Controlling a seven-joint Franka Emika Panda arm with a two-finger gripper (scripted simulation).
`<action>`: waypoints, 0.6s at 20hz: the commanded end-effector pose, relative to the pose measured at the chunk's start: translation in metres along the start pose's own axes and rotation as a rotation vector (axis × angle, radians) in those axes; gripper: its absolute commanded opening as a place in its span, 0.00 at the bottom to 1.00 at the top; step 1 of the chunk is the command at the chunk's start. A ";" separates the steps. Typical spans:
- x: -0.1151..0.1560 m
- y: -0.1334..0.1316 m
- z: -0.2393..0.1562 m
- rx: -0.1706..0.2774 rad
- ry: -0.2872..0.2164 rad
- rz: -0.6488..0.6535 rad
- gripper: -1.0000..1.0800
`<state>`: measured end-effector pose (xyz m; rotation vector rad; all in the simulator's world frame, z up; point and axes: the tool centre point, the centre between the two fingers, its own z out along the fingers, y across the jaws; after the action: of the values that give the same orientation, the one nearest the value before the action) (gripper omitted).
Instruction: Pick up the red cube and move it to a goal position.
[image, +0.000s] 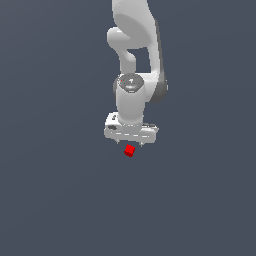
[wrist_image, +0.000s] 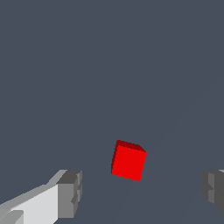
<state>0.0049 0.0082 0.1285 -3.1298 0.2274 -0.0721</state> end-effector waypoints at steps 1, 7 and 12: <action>-0.006 0.002 0.025 -0.004 -0.011 0.056 0.96; -0.018 0.004 0.075 -0.011 -0.031 0.169 0.96; -0.024 0.004 0.100 -0.013 -0.041 0.224 0.96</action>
<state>-0.0138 0.0073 0.0341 -3.0949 0.5517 -0.0077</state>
